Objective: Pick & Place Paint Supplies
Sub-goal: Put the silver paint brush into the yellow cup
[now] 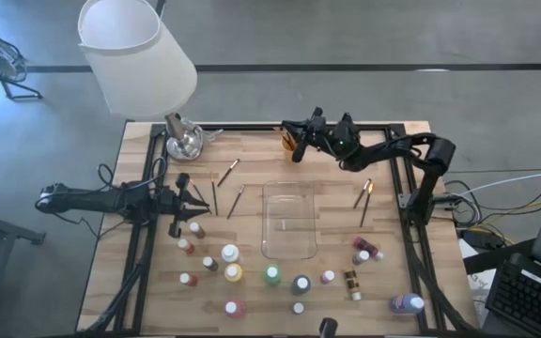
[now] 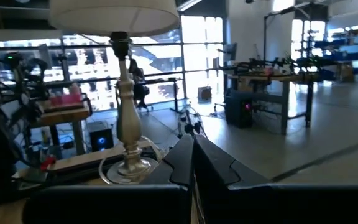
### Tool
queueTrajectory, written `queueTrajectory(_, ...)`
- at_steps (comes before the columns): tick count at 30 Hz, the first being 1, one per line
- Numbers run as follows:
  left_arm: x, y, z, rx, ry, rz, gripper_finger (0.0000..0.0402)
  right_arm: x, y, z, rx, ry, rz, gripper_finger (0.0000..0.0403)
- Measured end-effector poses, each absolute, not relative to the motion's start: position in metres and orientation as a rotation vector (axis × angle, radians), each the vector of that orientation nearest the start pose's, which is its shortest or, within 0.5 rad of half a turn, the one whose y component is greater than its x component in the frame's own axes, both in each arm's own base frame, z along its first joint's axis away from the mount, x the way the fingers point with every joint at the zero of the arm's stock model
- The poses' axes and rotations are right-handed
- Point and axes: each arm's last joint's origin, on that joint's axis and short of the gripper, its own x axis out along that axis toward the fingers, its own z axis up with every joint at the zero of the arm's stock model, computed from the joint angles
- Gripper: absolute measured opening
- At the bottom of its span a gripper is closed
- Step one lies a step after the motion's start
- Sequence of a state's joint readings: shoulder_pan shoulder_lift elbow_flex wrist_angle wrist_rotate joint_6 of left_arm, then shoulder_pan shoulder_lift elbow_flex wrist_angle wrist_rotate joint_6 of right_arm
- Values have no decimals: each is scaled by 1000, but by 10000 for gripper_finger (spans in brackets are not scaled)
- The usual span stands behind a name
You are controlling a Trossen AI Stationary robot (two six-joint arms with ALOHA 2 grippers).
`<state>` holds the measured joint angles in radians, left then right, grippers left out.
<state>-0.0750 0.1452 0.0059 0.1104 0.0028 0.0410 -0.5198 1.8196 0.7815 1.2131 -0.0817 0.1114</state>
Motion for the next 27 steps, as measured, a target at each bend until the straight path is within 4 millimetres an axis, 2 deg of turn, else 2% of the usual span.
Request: queueTrajectory(27,106,-8,164,42,28,-78,74,316,-184,150,192,-114,-599,8)
